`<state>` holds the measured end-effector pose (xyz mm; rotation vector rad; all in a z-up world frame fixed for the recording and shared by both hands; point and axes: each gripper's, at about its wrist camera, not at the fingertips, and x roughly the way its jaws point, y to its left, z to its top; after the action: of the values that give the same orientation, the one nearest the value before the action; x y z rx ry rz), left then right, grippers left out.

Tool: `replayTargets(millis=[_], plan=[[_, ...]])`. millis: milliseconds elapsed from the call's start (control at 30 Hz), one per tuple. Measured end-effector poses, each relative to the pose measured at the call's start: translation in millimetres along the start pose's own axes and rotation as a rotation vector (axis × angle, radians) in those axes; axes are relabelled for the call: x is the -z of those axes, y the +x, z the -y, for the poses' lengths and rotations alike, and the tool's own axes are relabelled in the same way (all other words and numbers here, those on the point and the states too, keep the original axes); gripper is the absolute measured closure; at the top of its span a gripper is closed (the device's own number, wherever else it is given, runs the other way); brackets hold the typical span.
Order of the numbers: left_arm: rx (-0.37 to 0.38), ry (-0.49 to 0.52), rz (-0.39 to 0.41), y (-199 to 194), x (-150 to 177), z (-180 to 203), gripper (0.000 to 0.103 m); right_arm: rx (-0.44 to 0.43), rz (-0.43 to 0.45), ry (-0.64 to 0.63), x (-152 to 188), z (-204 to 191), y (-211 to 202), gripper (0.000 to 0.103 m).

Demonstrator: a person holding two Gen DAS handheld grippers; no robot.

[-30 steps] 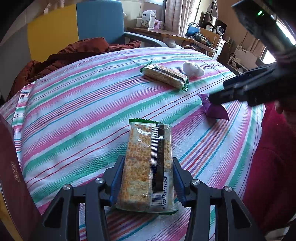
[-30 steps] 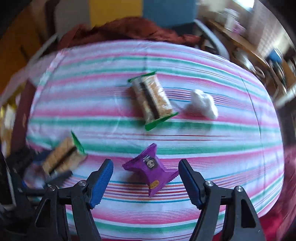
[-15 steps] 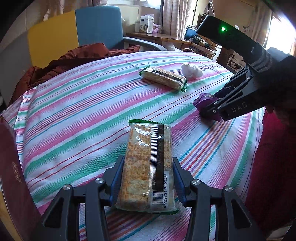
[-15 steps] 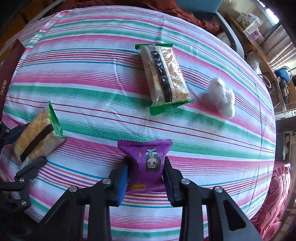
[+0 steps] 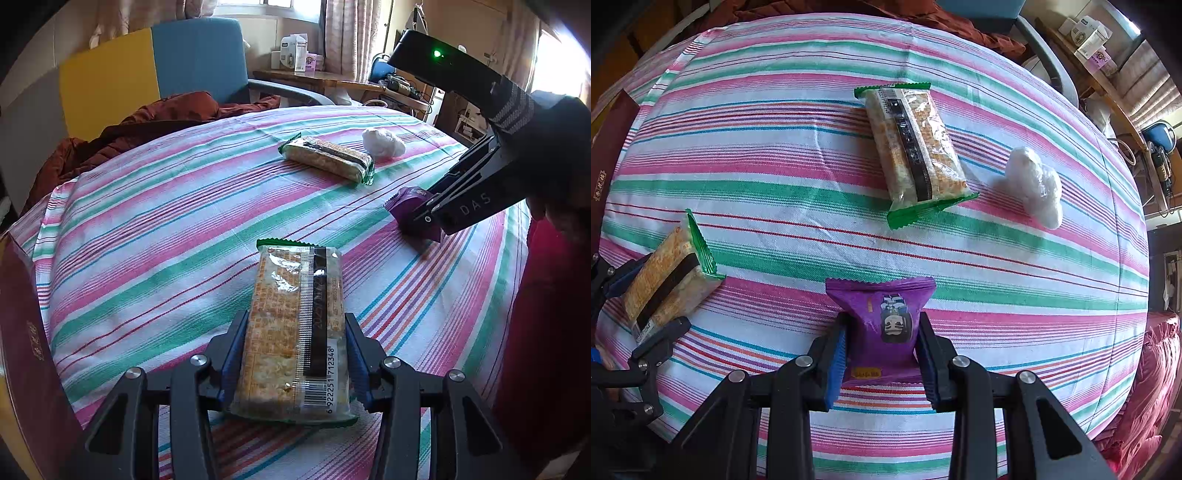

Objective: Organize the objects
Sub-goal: 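Carry the snack bar and purple packet over the gold tray with both tools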

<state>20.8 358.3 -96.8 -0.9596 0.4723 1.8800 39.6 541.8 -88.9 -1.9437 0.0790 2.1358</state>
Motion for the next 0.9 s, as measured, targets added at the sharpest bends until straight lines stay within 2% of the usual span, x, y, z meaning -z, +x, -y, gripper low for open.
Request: replayTargets(millis=[700,900], plan=[[-0.022,0.017,0.004,0.1,-0.3,2.7,0.053,-0.008,0.0,0.003,3.5,3.3,-2.5,0.069],[-0.037,0.014,-0.023,-2.0,-3.9,5.3,0.054,-0.025,0.011,0.015,6.8,6.6,-7.0,0.07]])
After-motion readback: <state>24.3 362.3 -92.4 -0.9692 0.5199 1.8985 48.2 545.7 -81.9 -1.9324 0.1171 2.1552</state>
